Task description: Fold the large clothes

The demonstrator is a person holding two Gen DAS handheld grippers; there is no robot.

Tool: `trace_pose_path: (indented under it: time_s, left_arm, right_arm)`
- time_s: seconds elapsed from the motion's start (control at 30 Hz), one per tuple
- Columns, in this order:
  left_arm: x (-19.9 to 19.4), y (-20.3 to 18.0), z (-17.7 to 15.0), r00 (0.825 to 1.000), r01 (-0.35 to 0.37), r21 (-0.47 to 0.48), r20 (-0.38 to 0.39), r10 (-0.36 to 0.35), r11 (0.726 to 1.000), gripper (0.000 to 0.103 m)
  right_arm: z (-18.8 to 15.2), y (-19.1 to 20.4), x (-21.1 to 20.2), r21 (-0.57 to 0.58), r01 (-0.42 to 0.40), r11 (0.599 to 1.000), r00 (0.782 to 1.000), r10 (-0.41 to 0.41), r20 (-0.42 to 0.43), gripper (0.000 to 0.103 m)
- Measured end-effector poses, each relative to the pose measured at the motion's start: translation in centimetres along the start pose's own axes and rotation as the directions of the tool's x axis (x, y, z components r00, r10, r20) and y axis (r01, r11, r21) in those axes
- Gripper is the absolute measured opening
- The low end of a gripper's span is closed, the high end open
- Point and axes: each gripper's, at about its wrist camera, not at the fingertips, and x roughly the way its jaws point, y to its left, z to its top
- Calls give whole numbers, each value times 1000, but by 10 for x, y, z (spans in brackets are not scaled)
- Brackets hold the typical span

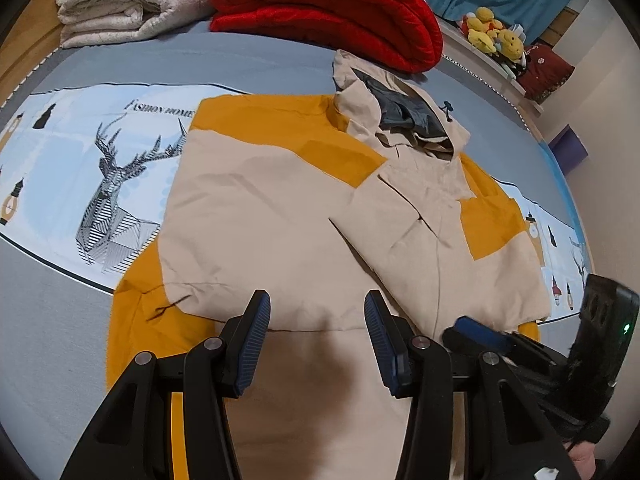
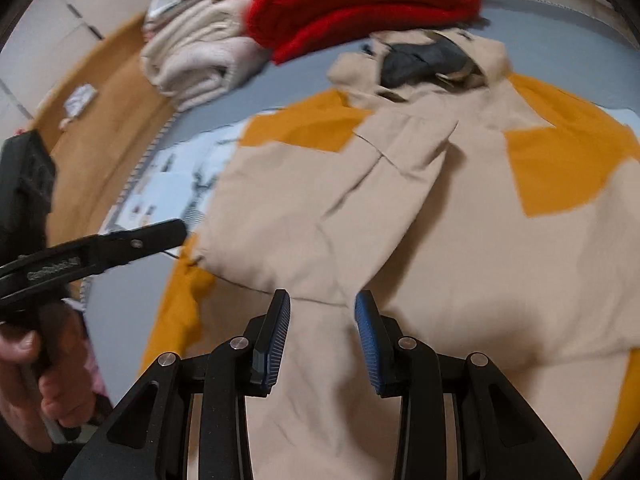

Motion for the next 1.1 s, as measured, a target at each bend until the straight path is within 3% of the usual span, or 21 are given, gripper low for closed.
trace_pose_path:
  time_s: [0.13,0.3,0.4,0.43,0.53,0.6,0.77,0.87,0.9,0.93,0.97,1.1]
  left_arm:
    - [8,-9,-3,999,31,-5,-11,-31,999,45]
    - [21,-43,-11,999,54,66,0,-54,996,47]
    - [31,-65,-16,999,46,107,10,-48,993,58]
    - [37,-74,-18,999,37,125,16,-40,991,62]
    - [52,-91,-23,1000,18,153,15,-20,988,66]
    - [67,-103,-27,1000,12,166,-1,-12,986,69]
    - [102,-115,-37,991,-114,223,-41,126,968,69]
    - [106,-103,-36,975,-216,206,-3,221,954,71]
    - [105,-96,-35,971,-234,189,3,237,954,73]
    - [102,-89,-32,969,-243,167,7,245,956,73]
    - [99,-83,-30,970,-242,141,9,243,960,73]
    - [78,-61,-17,983,-178,34,42,177,983,73]
  right_arm:
    - [0,-19,-25,91,2,996,999,-7,51,36]
    - [-4,-55,-74,200,70,977,983,-102,153,36]
    - [-18,-99,-92,395,100,913,974,-170,147,41]
    - [-27,-117,-94,479,101,872,976,-182,124,43]
    - [-43,-153,-90,615,124,779,981,-189,42,43]
    - [-47,-170,-88,659,119,743,983,-180,26,43]
    - [-37,-189,-85,707,72,703,989,-143,41,43]
    - [-29,-192,-80,711,56,701,991,-127,48,42]
    - [-25,-192,-78,707,62,704,991,-130,42,39]
    - [-24,-192,-75,706,64,705,991,-130,40,14]
    - [-26,-195,-74,711,59,700,992,-123,40,6]
    - [-35,-204,-68,756,45,653,993,-111,37,2]
